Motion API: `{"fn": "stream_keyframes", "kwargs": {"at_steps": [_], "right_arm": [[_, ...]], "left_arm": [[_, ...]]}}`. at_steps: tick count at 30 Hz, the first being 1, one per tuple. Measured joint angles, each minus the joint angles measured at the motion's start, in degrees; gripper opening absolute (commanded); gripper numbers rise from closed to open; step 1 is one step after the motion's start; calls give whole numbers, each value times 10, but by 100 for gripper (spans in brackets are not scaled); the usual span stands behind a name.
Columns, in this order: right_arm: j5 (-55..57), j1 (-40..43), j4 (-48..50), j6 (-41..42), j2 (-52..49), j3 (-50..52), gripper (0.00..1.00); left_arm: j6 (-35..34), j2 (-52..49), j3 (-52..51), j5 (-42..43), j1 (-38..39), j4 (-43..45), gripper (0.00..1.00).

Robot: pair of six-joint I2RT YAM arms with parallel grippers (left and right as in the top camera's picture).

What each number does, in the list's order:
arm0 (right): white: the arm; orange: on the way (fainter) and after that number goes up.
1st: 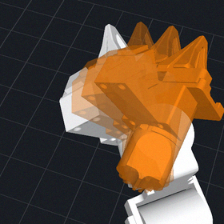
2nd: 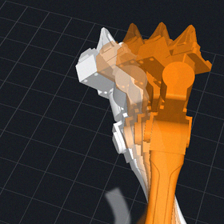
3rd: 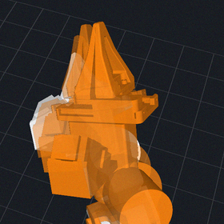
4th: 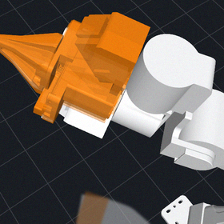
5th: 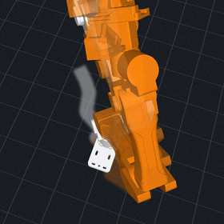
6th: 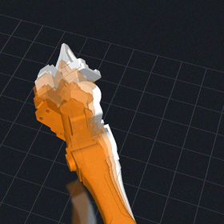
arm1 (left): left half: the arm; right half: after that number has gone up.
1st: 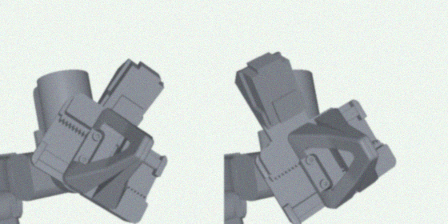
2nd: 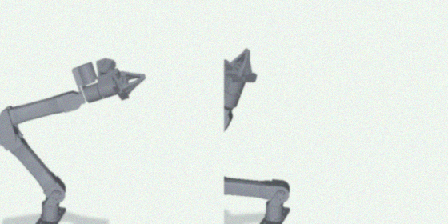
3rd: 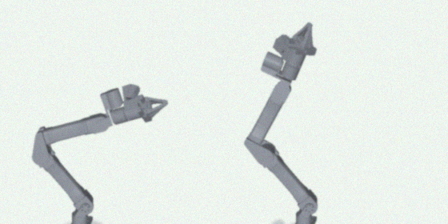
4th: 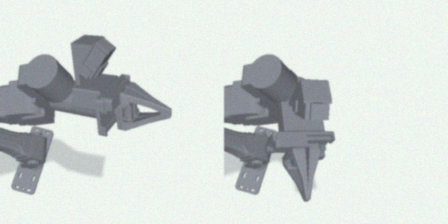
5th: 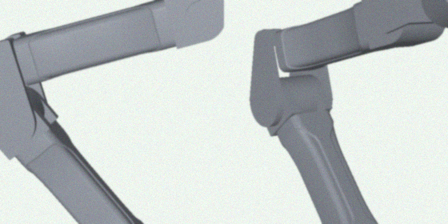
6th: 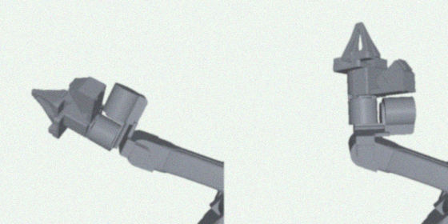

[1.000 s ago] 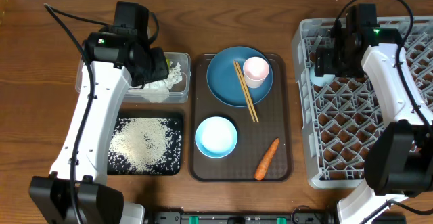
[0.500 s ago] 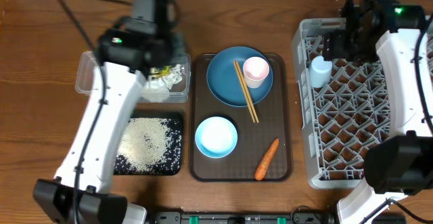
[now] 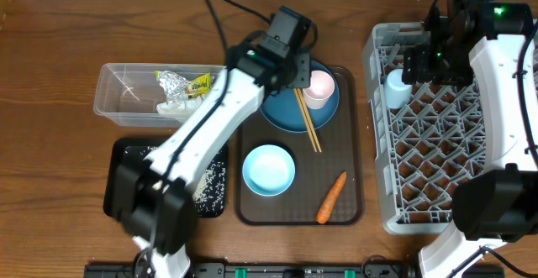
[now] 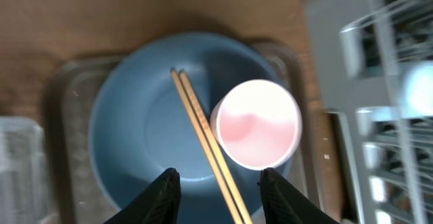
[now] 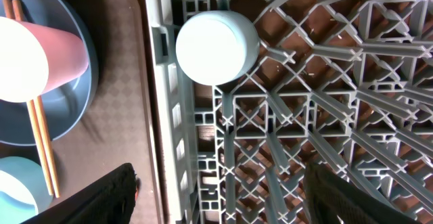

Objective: Sort waste into correct bins and load items into the dishwasher rack
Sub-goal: 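Reach the left gripper to the pink cup and grasp it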

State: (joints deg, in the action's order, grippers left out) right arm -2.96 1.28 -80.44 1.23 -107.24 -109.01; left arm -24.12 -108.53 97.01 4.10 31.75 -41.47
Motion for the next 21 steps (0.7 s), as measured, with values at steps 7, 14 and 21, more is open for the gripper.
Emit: {"fn": "stream_keyframes", "kwargs": {"at_steps": [7,14,21], "right_arm": [[0,0,-1,0,0,0,79],[0,0,-1,0,0,0,78],[0,0,-2,0,0,0,78]], "left_arm": [[-33,-65,0,35,0,10,42],[-56,-90,0,52,0,18,36],[-61,-93,0,57,3,35,35]]}}
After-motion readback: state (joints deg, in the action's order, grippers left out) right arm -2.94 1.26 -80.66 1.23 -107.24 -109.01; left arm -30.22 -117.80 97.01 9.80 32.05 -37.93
